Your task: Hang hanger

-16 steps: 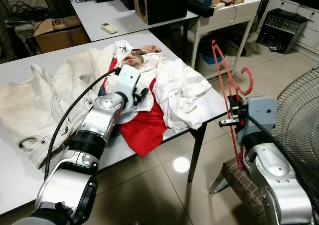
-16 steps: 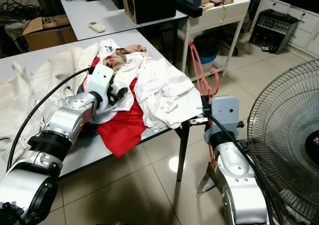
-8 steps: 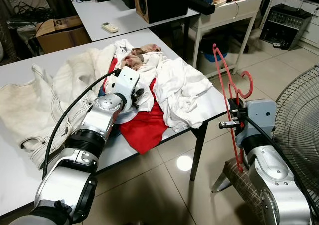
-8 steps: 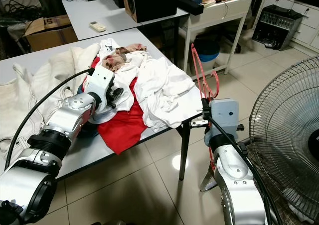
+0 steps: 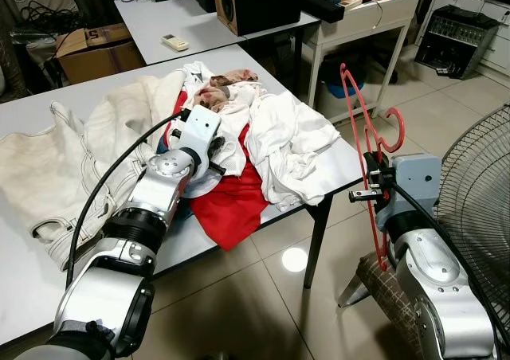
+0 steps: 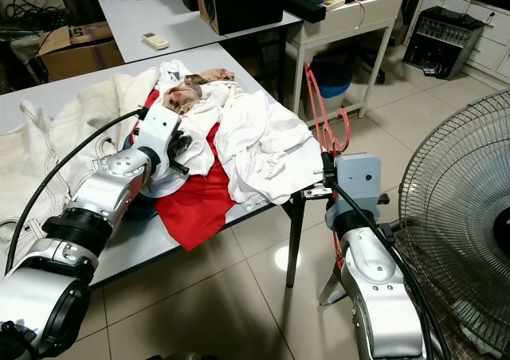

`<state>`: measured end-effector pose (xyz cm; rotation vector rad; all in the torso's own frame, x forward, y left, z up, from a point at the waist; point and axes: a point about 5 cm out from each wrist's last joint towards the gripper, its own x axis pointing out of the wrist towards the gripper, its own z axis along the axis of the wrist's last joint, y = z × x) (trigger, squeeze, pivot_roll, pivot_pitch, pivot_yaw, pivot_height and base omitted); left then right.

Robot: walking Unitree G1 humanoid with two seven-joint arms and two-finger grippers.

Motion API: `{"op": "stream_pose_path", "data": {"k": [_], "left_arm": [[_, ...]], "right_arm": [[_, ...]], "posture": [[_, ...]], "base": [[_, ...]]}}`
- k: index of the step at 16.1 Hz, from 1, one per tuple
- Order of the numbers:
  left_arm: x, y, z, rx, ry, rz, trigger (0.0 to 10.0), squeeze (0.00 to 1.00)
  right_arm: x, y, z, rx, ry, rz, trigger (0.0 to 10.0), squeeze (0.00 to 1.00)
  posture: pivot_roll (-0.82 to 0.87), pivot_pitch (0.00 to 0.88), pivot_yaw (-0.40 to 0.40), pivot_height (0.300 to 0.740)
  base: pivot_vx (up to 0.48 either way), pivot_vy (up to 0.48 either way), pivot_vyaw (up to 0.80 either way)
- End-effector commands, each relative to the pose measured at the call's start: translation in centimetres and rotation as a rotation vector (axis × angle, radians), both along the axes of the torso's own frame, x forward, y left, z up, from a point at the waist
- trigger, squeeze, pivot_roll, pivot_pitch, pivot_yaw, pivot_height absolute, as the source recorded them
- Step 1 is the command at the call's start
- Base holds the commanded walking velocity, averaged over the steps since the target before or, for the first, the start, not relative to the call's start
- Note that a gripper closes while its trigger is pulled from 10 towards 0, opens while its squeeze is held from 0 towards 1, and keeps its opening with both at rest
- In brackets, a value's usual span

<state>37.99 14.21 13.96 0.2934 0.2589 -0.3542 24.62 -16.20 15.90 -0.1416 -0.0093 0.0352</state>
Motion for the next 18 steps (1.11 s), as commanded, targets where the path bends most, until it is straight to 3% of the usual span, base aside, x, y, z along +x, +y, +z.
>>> {"op": "stream_pose_path", "data": {"k": [1, 4, 5, 8, 10, 11, 12, 14, 15, 16, 17, 18], "left_arm": [[0.0, 0.7, -0.2, -0.012, 0.003, 0.029, 0.0, 0.0], [0.1, 0.6, 0.8, -0.034, -0.049, 0.015, 0.0, 0.0], [0.3, 0.6, 1.7, -0.083, -0.078, 0.01, 0.0, 0.0], [0.7, -1.0, 7.2, -0.458, -0.137, -0.119, 0.0, 0.0], [0.8, -1.1, 11.4, -0.63, -0.194, -0.183, 0.0, 0.0], [0.8, -1.0, 12.4, -0.669, -0.211, -0.193, 0.0, 0.0], [0.6, -0.2, 16.9, -0.802, -0.293, -0.253, 0.0, 0.0], [-0.1, 0.6, 20.9, -0.899, -0.37, -0.323, 0.0, 0.0], [-0.7, 1.3, 23.8, -0.989, -0.43, -0.378, 0.0, 0.0], [-1.3, 2.3, 26.2, -1.106, -0.468, -0.419, 0.0, 0.0], [-1.5, 4.8, 28.5, -1.269, -0.514, -0.372, 0.0, 0.0], [-1.1, 5.5, 28.0, -1.218, -0.528, -0.298, 0.0, 0.0]], "right_arm": [[-0.1, -0.1, -0.3, -0.005, 0.013, -0.009, 10.0, 0.0], [-0.4, -0.5, -0.3, -0.005, 0.017, -0.034, 10.0, 0.0], [-0.5, -0.6, -0.3, -0.005, 0.017, -0.037, 10.0, 0.0], [-0.4, -0.9, -0.2, -0.002, 0.015, -0.049, 10.0, 0.0], [-0.2, -0.9, -0.1, 0.003, 0.009, -0.053, 10.0, 0.0], [-0.2, -0.9, 0.0, 0.004, 0.008, -0.053, 10.0, 0.0], [0.0, -0.9, 0.1, 0.016, -0.002, -0.059, 10.0, 0.0], [0.2, -1.0, 0.2, 0.029, -0.01, -0.066, 10.0, 0.0], [0.3, -0.9, 0.3, 0.035, -0.015, -0.067, 10.0, 0.0], [0.4, -0.9, 0.4, 0.039, -0.019, -0.07, 10.0, 0.0], [0.6, -1.0, 0.4, 0.062, -0.028, -0.08, 10.0, 0.0], [0.6, -1.0, 0.4, 0.063, -0.028, -0.083, 10.0, 0.0]], "posture": [[-0.09, 0.0, 0.08, 0.74], [-0.1, 0.0, 0.08, 0.74], [-0.1, 0.0, 0.079, 0.74], [-0.09, 0.0, 0.074, 0.74], [-0.09, 0.0, 0.071, 0.74], [-0.09, 0.0, 0.071, 0.74], [-0.08, 0.0, 0.07, 0.74], [-0.07, 0.0, 0.07, 0.74], [-0.07, 0.0, 0.07, 0.74], [-0.07, 0.0, 0.071, 0.74], [-0.06, 0.0, 0.072, 0.74], [-0.05, 0.0, 0.073, 0.74]], "base": [[0.0, 0.0, 0.0], [0.0, 0.0, 0.0], [0.0, 0.0, 0.0], [0.0, 0.0, 0.0], [0.0, 0.0, 0.0], [0.0, 0.0, 0.0], [0.0, 0.0, 0.0], [0.0, 0.0, 0.0], [0.0, 0.0, 0.0], [0.0, 0.0, 0.0], [0.0, 0.0, 0.0], [0.0, 0.0, 0.0]]}}
